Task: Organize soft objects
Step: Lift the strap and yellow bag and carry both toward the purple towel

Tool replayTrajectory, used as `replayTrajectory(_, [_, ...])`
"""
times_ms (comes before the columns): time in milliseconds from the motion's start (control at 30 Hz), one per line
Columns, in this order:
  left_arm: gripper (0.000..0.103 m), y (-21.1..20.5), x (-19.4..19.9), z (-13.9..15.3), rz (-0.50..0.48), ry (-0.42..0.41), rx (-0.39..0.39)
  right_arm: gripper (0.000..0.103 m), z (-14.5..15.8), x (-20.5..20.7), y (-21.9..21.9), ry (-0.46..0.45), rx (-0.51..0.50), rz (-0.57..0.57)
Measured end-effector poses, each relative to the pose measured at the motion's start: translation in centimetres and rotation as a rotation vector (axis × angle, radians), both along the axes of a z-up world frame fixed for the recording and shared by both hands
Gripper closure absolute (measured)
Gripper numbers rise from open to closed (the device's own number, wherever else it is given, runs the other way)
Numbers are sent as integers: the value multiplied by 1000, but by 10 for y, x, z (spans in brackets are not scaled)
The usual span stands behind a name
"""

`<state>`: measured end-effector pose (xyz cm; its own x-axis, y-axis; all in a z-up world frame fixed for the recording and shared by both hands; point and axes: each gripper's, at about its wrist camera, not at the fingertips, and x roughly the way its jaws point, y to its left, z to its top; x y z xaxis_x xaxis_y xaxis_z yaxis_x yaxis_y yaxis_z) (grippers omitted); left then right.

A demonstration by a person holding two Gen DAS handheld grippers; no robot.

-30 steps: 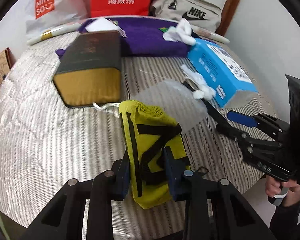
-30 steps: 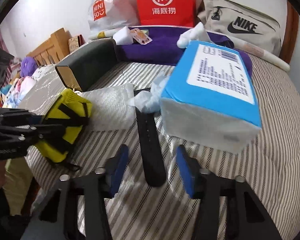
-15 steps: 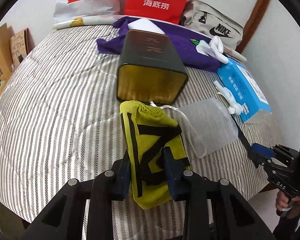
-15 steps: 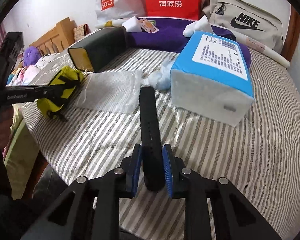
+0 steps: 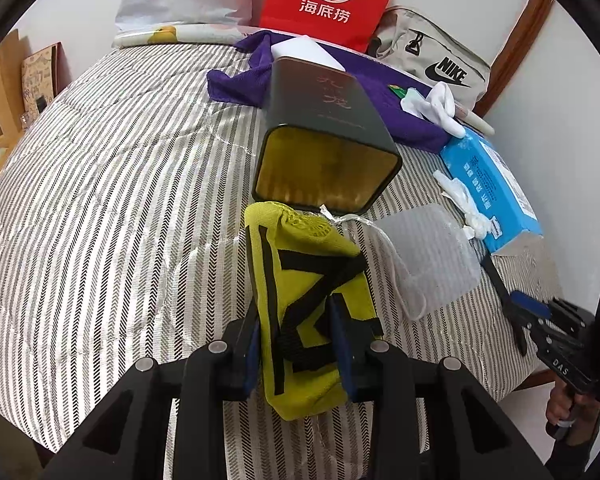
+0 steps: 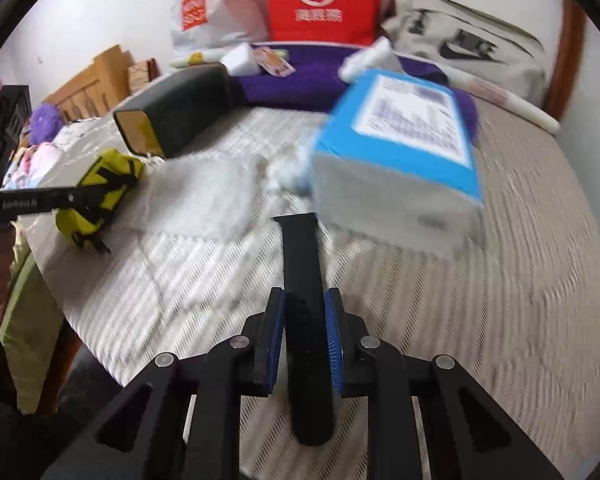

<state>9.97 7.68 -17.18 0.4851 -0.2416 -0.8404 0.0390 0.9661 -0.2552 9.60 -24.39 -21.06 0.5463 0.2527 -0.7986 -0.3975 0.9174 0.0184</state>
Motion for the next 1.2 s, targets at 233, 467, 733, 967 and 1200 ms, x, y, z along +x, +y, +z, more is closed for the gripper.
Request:
replayTrajectory(233, [66,-6,0,0,-6,-8,6,77,-3,1,-2,-12,14,-25])
replayTrajectory(467, [68,-9,-1,0,-13,-15,33,83,-1,-4,-8,-7,36,-11])
replayTrajectory(733, [70,-12,-1,0,-15,-38,51,82,-5,-7,-9,-37,42,-26])
replayTrajectory(967, [81,-8,-6,10,-5,-47,36,83,2,-11,-18,-28,87,-17])
replayTrajectory(1200, [83,-9,-14,31,-18,-78,26,83,23,-24,-25,-61,92,-19])
